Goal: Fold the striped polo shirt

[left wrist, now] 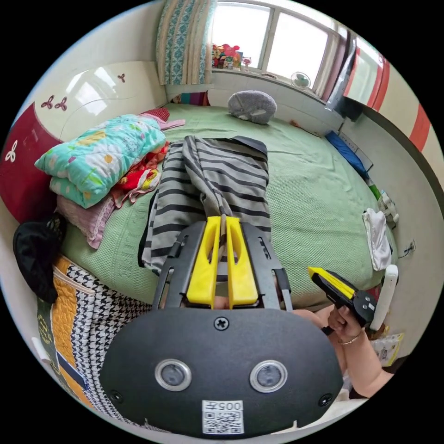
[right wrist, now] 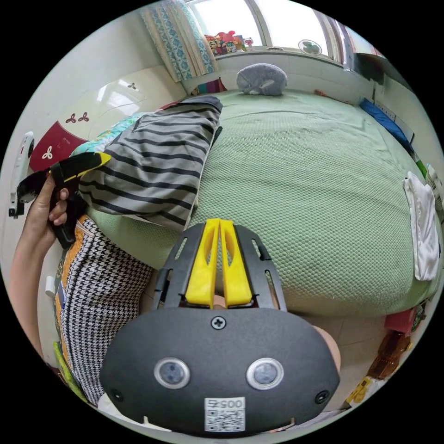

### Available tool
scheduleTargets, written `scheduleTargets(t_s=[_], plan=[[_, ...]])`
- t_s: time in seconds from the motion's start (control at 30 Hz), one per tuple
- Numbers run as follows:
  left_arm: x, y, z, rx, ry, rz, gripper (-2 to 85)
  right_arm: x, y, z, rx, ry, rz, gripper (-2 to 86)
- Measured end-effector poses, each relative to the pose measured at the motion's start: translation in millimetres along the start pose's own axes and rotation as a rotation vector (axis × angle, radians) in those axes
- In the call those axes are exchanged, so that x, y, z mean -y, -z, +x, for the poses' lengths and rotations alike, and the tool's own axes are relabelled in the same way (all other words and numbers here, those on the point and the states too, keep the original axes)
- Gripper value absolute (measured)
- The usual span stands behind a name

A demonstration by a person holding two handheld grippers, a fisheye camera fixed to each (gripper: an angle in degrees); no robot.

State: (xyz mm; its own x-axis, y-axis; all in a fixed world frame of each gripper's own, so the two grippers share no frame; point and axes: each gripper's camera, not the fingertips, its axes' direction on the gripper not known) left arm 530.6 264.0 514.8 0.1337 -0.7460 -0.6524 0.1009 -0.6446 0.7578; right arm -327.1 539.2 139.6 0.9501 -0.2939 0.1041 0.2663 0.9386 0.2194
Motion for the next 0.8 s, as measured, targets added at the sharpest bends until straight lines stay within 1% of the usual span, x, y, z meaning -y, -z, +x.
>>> scheduleTargets(t_s=[0.07, 0.23, 0.33, 0.43, 0.5, 0.57, 0.63, 0.73, 0.8], plan=[[-6, 1, 18, -0.015, -0.080, 0.013, 2.9, 2, -1, 2, 0.004, -0.022, 0.005, -1.2], [-18, -8, 42, -0.145, -0.111, 0.003, 3.2, 4, -1, 8, 0.029, -0.066, 0.016, -1.1], [-27, -19, 53, -0.125, -0.139, -0.021, 4.0, 7, -3, 13, 0.048, -0.094, 0.013, -1.1], [-37, -23, 54, -0.139, -0.148, -0.028, 6.8, 10, -5, 19, 0.064, -0.112, -0.002, -0.9], [-43, -15, 50, -0.165, -0.162, 0.027, 10.3, 11, -4, 21, 0.074, -0.118, -0.001, -0.7], [-51, 7, 39, -0.157, -0.170, 0.151, 15.0, 12, -4, 26, 0.102, -0.124, -0.010, -0.9], [-51, 20, 25, -0.132, -0.140, 0.201, 17.1, 14, -4, 28, 0.110, -0.127, -0.013, -1.0], [-43, 27, -9, -0.066, -0.044, 0.200, 18.5, 17, -4, 29, 0.101, -0.111, -0.012, -1.1], [-39, 29, -33, -0.064, 0.035, 0.201, 19.3, 18, -4, 27, 0.103, -0.089, -0.015, -1.2]])
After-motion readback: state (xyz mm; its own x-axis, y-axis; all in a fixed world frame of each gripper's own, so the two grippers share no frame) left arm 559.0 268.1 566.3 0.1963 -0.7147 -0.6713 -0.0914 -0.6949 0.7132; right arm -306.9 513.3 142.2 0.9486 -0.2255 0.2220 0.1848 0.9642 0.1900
